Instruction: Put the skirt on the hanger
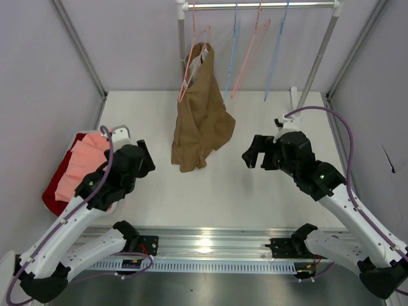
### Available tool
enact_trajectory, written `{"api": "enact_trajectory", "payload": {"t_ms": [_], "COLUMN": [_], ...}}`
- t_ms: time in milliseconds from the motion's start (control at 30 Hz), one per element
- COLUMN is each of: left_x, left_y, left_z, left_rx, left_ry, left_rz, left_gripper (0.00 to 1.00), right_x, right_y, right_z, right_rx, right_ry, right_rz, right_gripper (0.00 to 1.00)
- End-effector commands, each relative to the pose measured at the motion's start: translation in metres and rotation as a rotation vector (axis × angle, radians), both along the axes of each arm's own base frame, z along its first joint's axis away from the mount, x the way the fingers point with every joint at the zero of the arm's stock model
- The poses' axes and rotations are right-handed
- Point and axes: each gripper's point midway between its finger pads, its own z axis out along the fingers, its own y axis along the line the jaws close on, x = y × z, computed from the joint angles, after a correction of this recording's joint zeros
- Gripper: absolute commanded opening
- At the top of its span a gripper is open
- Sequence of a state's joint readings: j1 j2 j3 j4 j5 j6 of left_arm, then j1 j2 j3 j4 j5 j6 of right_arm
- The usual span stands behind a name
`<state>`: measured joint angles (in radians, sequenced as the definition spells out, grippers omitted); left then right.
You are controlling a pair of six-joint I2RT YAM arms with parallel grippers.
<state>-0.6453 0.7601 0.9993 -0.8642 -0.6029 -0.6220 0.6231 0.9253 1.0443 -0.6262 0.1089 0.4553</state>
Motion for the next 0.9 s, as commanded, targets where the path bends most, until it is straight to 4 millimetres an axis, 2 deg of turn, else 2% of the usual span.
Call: {"api": "enact_trajectory", "payload": {"t_ms": [0,167,400,500,633,867], "left_x": [0.002,0.009,0.025,0.032,0.044,0.046], "left_y": [0.056,0.093,0.122,0.128,0.126,0.127], "left_z": [-0.010,-0.043,-0.076,-0.079,-0.091,-0.108], "left_rx": [0.192,0.342,0.304,0.316,0.303,0.280], "left_ry": [0.028,0.161,0.242,0.249,0.273,0.317], "left_rz": [0.314,0.483,0.565,0.581,0.555,0.541], "left_gripper": [0.77,0.81,0.81,0.81,0.81,0.79], "right_x": [0.001,-0.005,-0.009,-0.012,-0.014,-0.017], "right_y": [0.014,0.027,0.027,0.026,0.028,0.030], "right_z": [0.005,0.004,0.002,0.001,-0.001,-0.001], "right_rx": [0.050,0.099,0.102,0.113,0.137,0.153], "right_ry": [-0.008,0.010,0.008,0.006,0.004,0.004], "right_rz": [0.054,0.114,0.127,0.130,0.136,0.147], "right_gripper": [0.99,0.99,0.99,0.99,0.99,0.99]}}
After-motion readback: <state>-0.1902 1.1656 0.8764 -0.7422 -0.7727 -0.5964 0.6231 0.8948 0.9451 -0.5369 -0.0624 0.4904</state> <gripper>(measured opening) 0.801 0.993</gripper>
